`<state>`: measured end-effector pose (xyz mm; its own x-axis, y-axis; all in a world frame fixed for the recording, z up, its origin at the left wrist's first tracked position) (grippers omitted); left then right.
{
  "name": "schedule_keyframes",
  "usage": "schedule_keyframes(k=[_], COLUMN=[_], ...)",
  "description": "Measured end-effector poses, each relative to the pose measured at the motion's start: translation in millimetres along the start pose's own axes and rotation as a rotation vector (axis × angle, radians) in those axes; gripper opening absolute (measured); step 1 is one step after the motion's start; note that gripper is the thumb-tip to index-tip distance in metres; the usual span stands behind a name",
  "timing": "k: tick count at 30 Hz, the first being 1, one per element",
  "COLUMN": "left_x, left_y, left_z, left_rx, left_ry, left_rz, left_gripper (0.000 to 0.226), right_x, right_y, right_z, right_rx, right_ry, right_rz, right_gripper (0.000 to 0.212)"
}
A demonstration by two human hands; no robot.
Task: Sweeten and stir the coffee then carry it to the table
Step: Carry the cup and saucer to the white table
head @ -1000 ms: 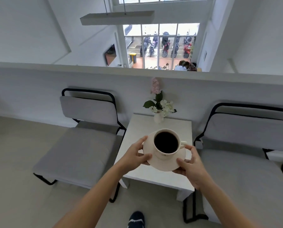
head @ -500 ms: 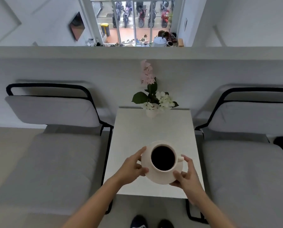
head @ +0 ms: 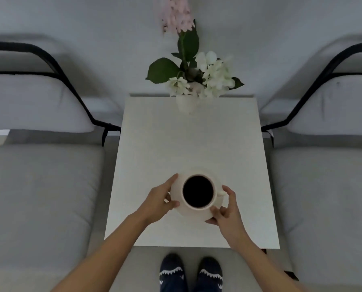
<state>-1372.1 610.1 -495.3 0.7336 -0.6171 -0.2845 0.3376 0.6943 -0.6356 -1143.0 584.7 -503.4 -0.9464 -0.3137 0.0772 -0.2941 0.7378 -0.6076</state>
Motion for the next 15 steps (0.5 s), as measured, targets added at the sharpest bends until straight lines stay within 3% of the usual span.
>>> schedule_keyframes(k=[15], left_x=[15], left_y=[44], left_z=[-49], left_rx=[-0.023], left_ry=[0.11], left_rz=[-0.038], left_gripper=[0.088], right_x=[2], right_y=[36], right_z=[46], right_rx=[0.084], right_ry=[-0.155], right_rz=[0.04], right_gripper=[0.059])
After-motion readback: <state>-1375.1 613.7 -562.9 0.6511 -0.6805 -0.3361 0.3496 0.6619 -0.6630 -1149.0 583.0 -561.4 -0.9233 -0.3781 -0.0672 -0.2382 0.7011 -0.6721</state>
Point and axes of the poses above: each hand's wrist, its own y-axis towards the middle knuckle, its own x-axis out of the palm, z = x × y, the point moved 2 cm from there along y, towards the middle knuckle, and after that the axes turned 13 degrees about -z, right-handed, at the moved point
